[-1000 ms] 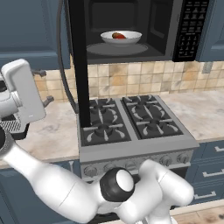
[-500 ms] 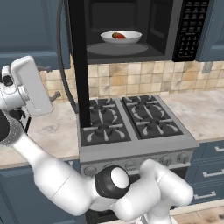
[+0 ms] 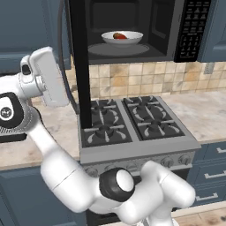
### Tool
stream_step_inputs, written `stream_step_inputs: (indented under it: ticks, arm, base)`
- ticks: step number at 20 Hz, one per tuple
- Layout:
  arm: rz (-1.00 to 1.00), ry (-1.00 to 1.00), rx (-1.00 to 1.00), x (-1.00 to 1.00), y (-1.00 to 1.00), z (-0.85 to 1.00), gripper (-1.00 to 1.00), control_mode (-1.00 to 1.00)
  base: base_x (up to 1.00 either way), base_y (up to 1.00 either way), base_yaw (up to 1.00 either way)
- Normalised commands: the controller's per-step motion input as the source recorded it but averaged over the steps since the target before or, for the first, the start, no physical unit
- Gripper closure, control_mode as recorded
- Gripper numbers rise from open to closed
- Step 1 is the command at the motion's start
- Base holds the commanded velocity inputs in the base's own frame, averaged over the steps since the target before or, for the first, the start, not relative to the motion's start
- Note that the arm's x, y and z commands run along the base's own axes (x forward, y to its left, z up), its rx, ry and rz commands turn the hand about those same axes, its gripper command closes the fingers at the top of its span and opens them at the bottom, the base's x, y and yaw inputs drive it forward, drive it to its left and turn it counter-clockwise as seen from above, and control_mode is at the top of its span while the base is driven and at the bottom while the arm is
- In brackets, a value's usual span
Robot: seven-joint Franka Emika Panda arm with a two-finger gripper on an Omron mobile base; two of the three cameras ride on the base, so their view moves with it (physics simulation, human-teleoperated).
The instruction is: Place the bowl containing the bell pepper and potato in the microwave. Close the microwave door and press the start button to microwave the meal.
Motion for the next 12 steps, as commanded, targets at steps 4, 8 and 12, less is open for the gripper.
stream_step_inputs:
  ticks: [4, 8, 12]
  arm:
    - [-0.1, -0.04, 0.0, 0.0, -0.62, 0.22, -1.0, -1.0]
    - [-0.1, -0.03, 0.0, 0.0, -0.74, 0.06, -1.0, -1.0]
    - [-0.1, -0.02, 0.0, 0.0, -0.78, 0.01, -1.0, -1.0]
  base:
    - [0.0, 0.0, 0.0]
    - [0.0, 0.0, 0.0]
    - [0.0, 0.0, 0.0]
